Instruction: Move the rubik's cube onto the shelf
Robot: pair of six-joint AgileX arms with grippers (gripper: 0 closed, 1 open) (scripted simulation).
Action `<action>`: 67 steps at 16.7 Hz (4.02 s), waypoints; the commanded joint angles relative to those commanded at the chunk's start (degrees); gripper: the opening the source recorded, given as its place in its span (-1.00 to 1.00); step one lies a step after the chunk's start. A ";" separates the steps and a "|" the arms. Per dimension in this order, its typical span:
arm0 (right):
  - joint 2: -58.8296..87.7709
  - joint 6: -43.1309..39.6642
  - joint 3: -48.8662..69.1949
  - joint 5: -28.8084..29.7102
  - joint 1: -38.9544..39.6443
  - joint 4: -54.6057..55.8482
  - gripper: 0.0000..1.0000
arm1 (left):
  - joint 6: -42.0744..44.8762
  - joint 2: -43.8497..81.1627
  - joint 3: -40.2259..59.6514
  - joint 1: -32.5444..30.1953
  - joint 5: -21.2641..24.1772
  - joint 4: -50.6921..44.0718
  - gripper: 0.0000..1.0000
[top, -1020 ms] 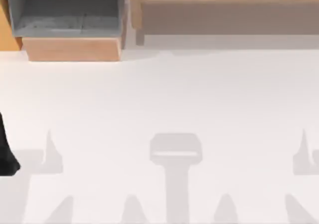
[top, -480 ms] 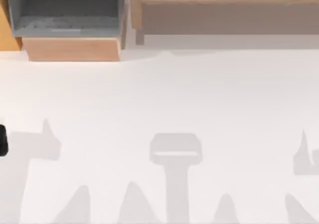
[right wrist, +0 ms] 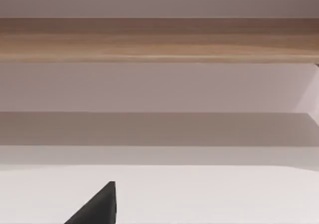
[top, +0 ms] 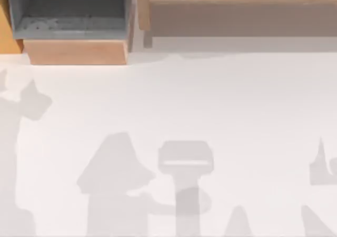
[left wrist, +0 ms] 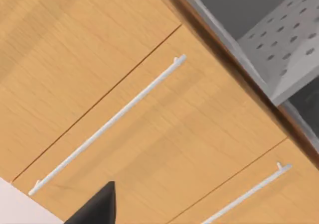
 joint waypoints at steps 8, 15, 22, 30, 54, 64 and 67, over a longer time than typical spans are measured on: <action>0.00 0.00 0.00 0.00 0.00 0.00 1.00 | 30.07 44.14 22.35 7.22 8.50 23.34 1.00; 0.00 0.00 0.00 0.00 0.00 0.00 1.00 | 44.74 66.86 33.76 9.69 12.66 34.83 1.00; 0.00 0.00 0.00 0.00 0.00 0.00 1.00 | 45.67 68.32 34.32 9.48 12.86 35.47 1.00; 0.00 0.00 0.00 0.00 0.00 0.00 1.00 | 45.71 71.46 41.05 8.35 11.54 32.21 1.00; 0.00 0.00 0.00 0.00 0.00 0.00 1.00 | 45.71 71.51 41.13 8.33 11.52 32.16 -1.00; 0.00 0.00 0.00 0.00 0.00 0.00 1.00 | 45.46 66.02 26.52 11.81 14.83 38.85 -1.00; 0.00 0.00 0.00 0.00 0.00 0.00 1.00 | 45.61 64.73 25.17 12.59 15.51 40.12 -1.00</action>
